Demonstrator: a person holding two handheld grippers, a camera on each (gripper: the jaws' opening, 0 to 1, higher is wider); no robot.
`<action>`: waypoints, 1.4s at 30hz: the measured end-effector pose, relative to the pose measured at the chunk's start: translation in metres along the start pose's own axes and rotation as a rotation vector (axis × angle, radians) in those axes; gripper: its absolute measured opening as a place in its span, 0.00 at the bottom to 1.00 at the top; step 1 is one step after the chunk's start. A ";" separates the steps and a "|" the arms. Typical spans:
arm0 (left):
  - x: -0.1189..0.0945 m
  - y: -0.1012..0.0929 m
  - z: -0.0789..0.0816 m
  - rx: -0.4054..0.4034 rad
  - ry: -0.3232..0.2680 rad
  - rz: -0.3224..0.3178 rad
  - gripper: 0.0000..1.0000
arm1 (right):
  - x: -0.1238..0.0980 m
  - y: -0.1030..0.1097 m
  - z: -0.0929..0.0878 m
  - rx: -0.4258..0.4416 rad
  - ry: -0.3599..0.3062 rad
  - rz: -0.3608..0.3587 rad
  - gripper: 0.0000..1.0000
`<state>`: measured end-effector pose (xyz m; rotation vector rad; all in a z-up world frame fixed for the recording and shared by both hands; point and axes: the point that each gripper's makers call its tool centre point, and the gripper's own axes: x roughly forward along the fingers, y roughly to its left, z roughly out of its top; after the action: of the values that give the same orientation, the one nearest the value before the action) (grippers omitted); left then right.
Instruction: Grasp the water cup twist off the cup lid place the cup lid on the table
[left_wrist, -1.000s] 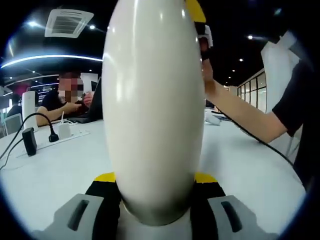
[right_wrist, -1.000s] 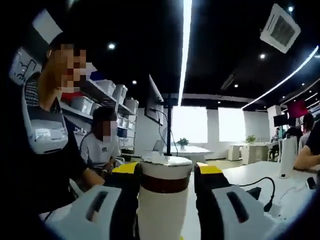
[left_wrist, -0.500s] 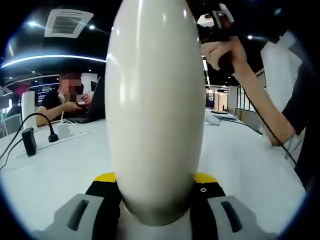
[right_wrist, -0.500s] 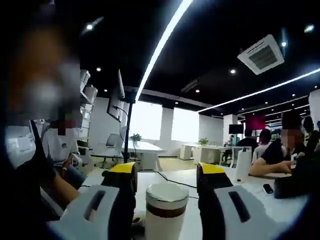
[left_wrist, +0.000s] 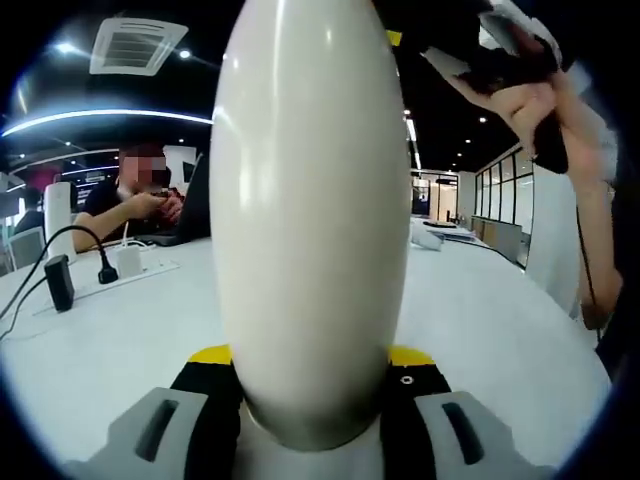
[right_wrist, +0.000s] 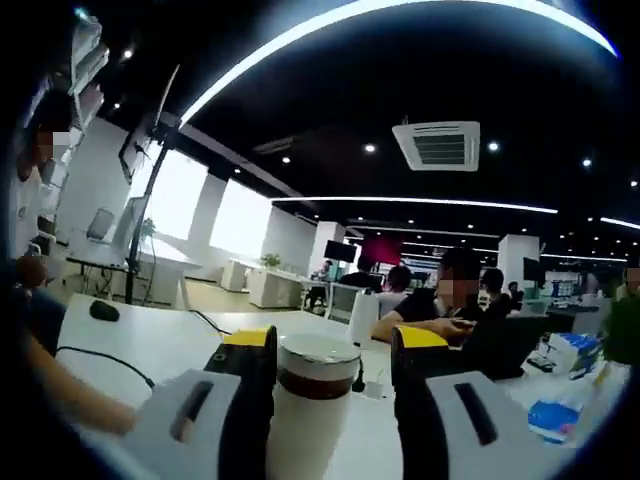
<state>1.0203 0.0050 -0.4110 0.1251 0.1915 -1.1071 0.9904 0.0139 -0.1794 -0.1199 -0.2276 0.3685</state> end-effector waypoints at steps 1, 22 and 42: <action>0.000 0.000 0.000 0.000 0.000 0.001 0.55 | 0.001 0.001 0.000 0.029 -0.005 -0.010 0.48; 0.000 -0.003 0.000 -0.001 0.001 0.001 0.55 | 0.020 0.012 -0.022 0.014 0.036 0.090 0.44; 0.001 -0.001 0.000 -0.001 0.000 -0.002 0.55 | 0.021 0.024 -0.021 0.188 -0.032 0.701 0.43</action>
<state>1.0199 0.0039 -0.4115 0.1238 0.1927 -1.1087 1.0063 0.0420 -0.1997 -0.0038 -0.1758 1.0868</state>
